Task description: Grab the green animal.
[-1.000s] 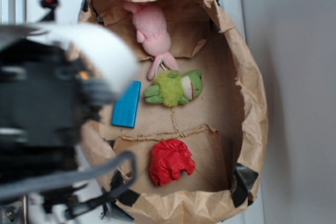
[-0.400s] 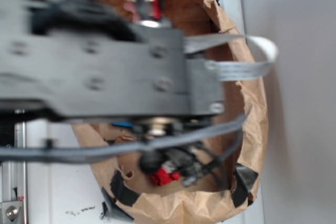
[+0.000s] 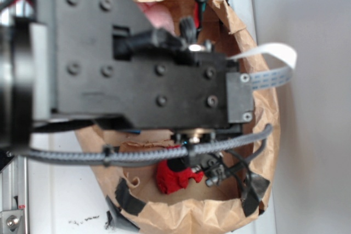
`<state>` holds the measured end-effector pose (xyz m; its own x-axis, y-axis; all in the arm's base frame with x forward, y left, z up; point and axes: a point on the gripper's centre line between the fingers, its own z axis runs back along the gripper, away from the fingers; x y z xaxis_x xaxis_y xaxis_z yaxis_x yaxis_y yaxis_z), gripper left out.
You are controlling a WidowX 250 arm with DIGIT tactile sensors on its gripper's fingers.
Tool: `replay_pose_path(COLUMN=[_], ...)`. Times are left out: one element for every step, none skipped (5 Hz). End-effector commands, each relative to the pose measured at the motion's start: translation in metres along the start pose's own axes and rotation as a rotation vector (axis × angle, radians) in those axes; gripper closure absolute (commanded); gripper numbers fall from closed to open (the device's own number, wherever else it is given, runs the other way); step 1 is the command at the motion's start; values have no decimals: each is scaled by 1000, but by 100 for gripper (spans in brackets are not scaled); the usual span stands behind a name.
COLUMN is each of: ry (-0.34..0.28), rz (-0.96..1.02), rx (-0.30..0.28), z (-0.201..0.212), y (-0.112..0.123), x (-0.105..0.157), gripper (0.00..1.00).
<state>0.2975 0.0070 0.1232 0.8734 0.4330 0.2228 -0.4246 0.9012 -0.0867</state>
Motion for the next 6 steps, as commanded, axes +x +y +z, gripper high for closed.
replay_pose_path(ry=[14, 53, 29, 29, 29, 29], rz=[20, -3, 19, 19, 19, 19], rx=[78, 71, 116, 116, 116, 116], z=[-22, -39, -33, -33, -33, -33], y=[25, 31, 42, 42, 42, 42], x=[13, 23, -29, -29, -29, -29], gripper=[0, 0, 0, 0, 0, 0])
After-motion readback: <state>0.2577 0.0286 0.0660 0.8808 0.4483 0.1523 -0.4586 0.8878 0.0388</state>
